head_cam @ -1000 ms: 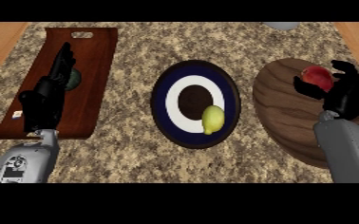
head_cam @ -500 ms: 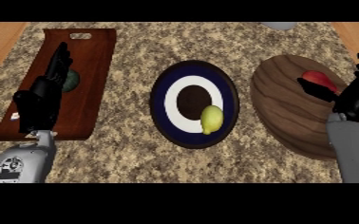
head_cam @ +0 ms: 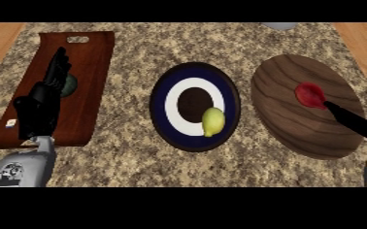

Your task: Pick the pear from the plate and place it in the bowl

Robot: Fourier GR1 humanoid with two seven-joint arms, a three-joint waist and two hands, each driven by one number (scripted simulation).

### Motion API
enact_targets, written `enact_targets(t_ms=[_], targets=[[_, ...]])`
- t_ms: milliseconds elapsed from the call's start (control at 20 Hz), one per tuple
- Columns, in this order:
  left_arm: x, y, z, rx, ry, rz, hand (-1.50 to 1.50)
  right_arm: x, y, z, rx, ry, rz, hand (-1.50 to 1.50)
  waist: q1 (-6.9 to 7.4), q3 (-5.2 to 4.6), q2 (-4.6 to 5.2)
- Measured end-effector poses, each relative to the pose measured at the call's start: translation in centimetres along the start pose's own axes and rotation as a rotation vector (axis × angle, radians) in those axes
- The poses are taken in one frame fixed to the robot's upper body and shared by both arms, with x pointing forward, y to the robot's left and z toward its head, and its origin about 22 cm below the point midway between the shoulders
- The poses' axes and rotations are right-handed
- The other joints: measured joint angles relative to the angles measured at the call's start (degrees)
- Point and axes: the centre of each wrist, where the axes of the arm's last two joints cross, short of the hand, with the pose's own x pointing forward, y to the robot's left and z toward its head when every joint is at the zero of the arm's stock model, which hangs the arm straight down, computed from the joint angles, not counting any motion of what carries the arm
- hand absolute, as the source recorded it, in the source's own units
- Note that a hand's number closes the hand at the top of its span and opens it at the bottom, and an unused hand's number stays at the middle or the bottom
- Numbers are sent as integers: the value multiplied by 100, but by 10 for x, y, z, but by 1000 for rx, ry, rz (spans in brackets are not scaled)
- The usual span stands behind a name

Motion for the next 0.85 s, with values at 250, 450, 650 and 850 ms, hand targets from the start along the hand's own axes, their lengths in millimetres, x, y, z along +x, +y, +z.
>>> enact_targets(t_ms=[250, 450, 650, 850], targets=[[3, -5, 2, 2, 6, 1, 0, -8, -48, 36, 35, -21, -96, -150, -18, 1, -4], [7, -5, 8, -3, -7, 0, 0, -17, -78, 69, 69, -35, -128, -150, 14, 1, 3], [9, 0, 3, -10, -7, -4, 0, -20, -102, 97, 102, -53, -147, -150, 29, 2, 11], [8, -2, -2, -10, -8, 4, 0, -22, -114, 116, 110, -69, -157, -150, 46, 1, 17]])
